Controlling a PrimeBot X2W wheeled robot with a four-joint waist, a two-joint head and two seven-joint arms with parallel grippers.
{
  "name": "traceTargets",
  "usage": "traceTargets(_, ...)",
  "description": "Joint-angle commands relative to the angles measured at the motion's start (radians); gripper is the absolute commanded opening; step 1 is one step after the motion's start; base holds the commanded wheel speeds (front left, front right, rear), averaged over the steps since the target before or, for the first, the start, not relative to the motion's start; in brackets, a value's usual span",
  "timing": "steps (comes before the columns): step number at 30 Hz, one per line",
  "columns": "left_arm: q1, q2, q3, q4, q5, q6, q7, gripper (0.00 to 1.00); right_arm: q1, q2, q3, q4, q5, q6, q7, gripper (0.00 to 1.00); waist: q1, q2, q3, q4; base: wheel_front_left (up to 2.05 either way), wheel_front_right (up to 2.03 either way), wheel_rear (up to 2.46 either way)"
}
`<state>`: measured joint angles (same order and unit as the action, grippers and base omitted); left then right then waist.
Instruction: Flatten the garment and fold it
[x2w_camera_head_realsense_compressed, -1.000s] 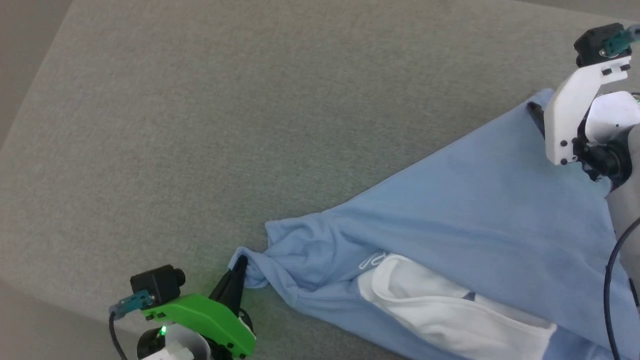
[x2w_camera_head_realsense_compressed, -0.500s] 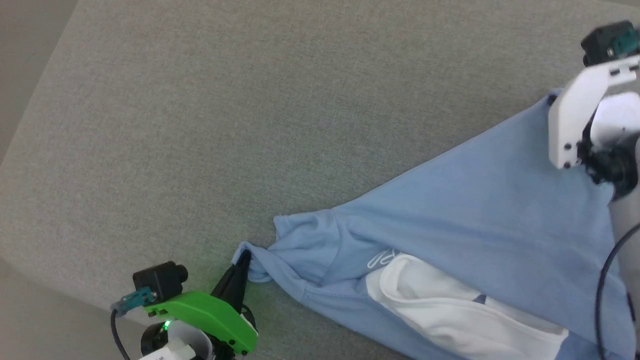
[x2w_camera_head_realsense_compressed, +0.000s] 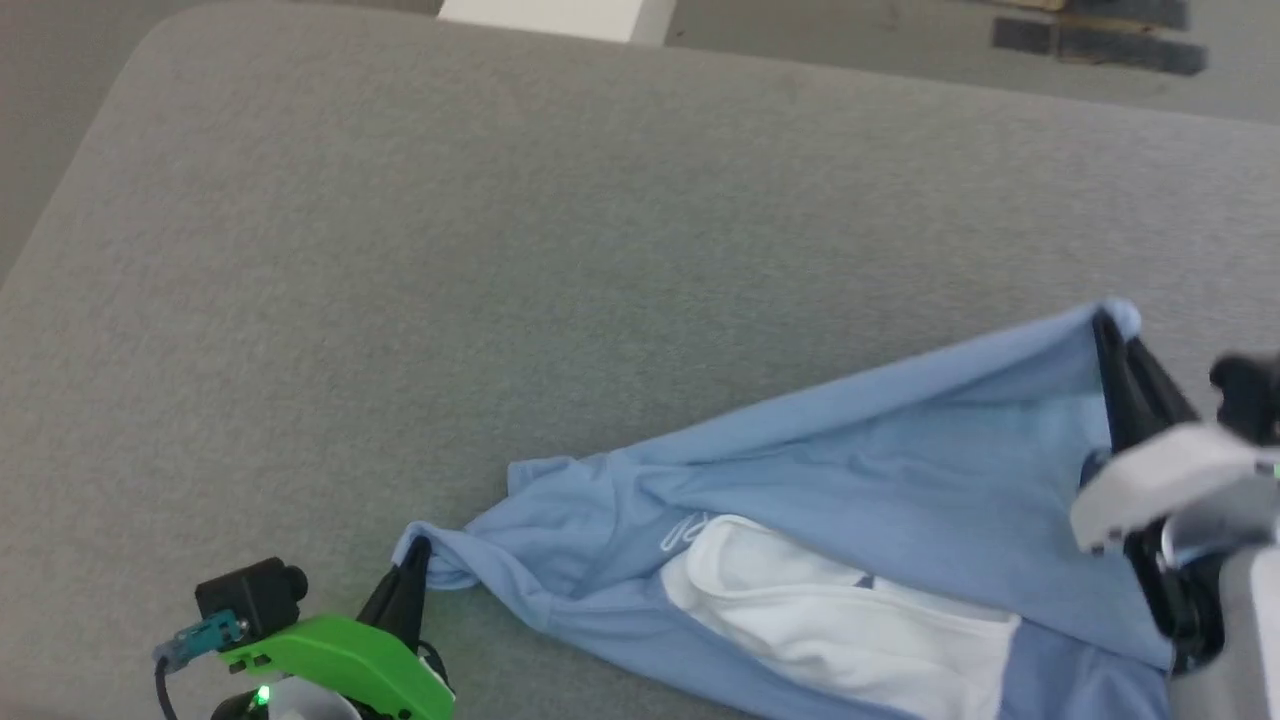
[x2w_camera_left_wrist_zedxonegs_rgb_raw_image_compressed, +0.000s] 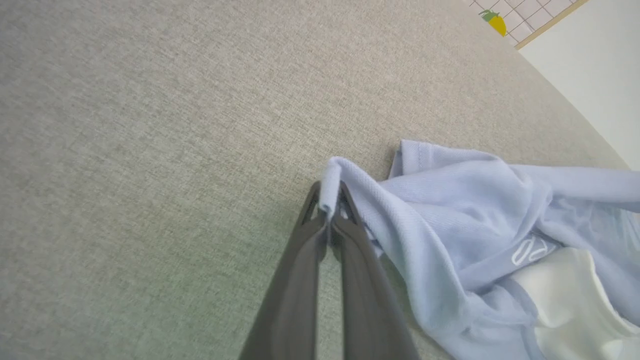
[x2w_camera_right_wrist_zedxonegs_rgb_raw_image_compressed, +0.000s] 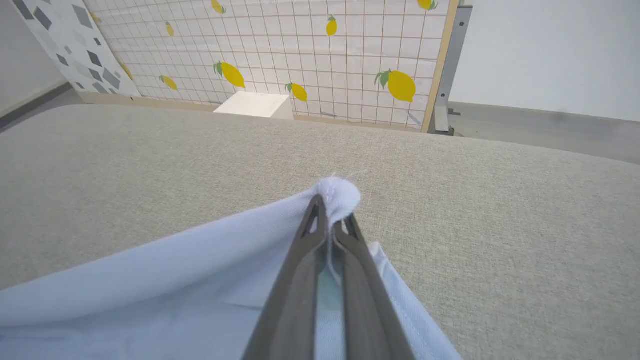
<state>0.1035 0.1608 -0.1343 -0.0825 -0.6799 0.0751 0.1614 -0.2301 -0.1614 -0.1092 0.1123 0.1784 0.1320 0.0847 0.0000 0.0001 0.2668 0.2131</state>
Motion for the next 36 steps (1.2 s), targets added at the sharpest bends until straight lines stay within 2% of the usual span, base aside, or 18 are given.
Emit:
traceTargets(1, 0.009, 0.011, 0.006, -0.008, 0.004, 0.005, -0.002, 0.0, 0.04, 0.018, -0.017, -0.018, 0.006, -0.001, -0.022, 0.0, 0.0, -0.0001, -0.081, -0.089, 0.0, 0.0, 0.0)
traceTargets(6, 0.009, 0.026, 0.028, -0.026, 0.01, 0.006, -0.029, 0.0, 0.183, 0.073, -0.076, -0.076, 0.028, -0.001, -0.05, 0.0, 0.0, -0.0001, -0.123, -0.14, 0.0, 0.0, 0.0)
traceTargets(9, -0.012, 0.041, 0.027, -0.04, 0.007, -0.014, -0.026, 0.0, 0.242, 0.089, -0.091, -0.125, 0.038, -0.001, -0.038, 0.0, 0.0, -0.0001, -0.143, -0.162, 0.0, 0.0, 0.0)
traceTargets(14, -0.11, 0.081, 0.033, -0.079, -0.026, -0.059, 0.018, 0.0, 0.26, 0.063, -0.101, -0.208, 0.03, -0.001, 0.012, 0.0, 0.0, -0.0001, -0.162, -0.191, 0.0, 0.0, 0.0)
traceTargets(18, -0.249, 0.124, 0.052, -0.113, -0.045, -0.082, 0.064, 0.0, 0.212, -0.019, -0.087, -0.306, 0.017, -0.001, 0.088, 0.0, 0.0, -0.0001, -0.164, -0.21, 0.0, 0.0, 0.0)
traceTargets(26, -0.593, 0.17, 0.08, -0.132, -0.066, -0.089, 0.129, 0.0, -0.024, -0.25, -0.043, -0.447, 0.022, -0.001, 0.275, 0.0, 0.0, -0.0001, -0.121, -0.242, 0.0, 0.0, 0.0)
traceTargets(31, -0.812, 0.179, 0.088, -0.092, -0.07, -0.078, 0.156, 0.0, -0.249, -0.356, 0.021, -0.42, 0.051, -0.001, 0.367, 0.0, 0.0, -0.0001, -0.053, -0.259, 0.0, 0.0, 0.0)
traceTargets(36, -1.018, 0.193, 0.104, -0.025, -0.064, -0.057, 0.175, 0.0, -0.482, -0.399, 0.103, -0.321, 0.074, -0.001, 0.42, 0.0, 0.0, -0.0001, 0.049, -0.277, 0.0, 0.0, 0.0)
